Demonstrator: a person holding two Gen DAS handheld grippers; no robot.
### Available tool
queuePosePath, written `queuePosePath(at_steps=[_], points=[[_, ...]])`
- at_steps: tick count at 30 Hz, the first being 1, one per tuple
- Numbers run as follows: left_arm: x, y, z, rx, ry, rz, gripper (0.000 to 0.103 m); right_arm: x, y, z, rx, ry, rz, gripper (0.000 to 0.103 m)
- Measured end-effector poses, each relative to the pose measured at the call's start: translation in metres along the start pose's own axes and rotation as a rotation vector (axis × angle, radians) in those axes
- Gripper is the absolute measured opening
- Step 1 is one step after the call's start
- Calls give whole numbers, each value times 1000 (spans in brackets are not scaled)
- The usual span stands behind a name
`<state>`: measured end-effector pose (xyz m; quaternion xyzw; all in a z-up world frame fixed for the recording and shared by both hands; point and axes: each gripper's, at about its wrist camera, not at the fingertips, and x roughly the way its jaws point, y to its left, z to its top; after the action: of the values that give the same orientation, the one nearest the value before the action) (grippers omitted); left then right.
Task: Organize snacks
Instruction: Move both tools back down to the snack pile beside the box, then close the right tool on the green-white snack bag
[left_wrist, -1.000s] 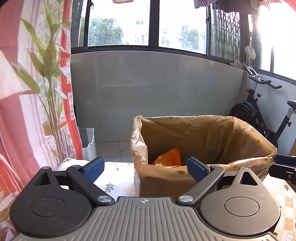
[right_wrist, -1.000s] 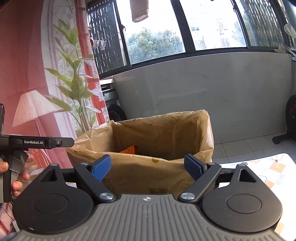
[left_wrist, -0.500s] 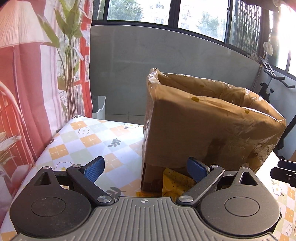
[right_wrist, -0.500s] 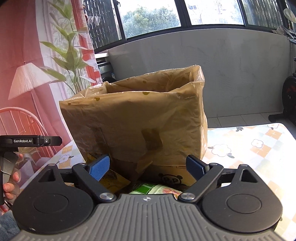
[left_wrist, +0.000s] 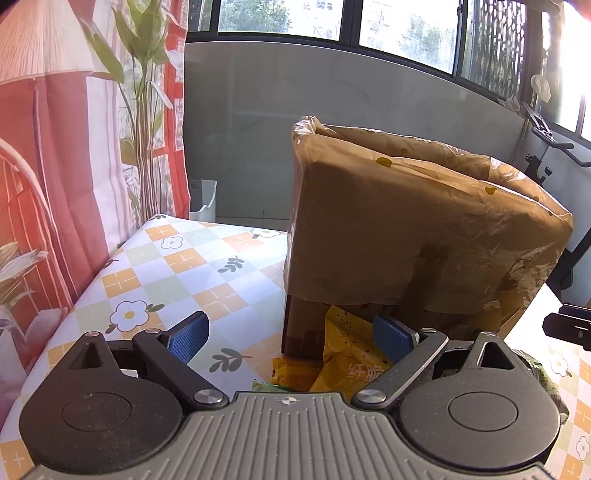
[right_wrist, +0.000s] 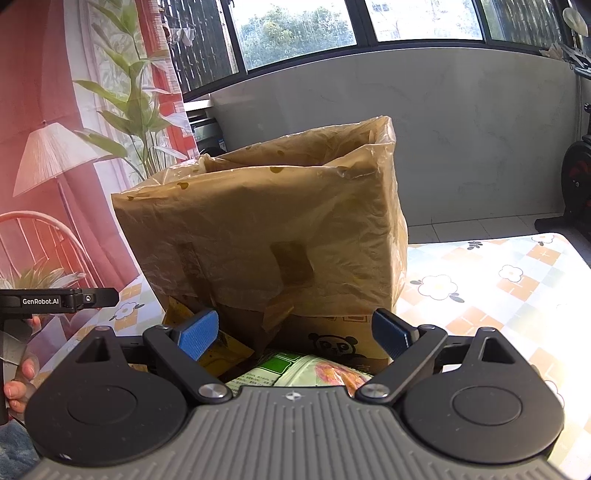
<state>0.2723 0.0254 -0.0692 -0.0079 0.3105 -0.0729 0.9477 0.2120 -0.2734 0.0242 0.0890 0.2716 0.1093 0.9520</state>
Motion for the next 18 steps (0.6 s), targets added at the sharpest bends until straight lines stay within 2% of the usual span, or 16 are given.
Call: queuePosePath(at_steps=[9, 18], points=[[0, 8, -9, -14, 29, 54, 97, 6, -8, -1, 21, 14, -37, 92], [-2, 0, -14, 24, 12, 56, 98, 35, 4, -15, -21, 116, -30, 93]])
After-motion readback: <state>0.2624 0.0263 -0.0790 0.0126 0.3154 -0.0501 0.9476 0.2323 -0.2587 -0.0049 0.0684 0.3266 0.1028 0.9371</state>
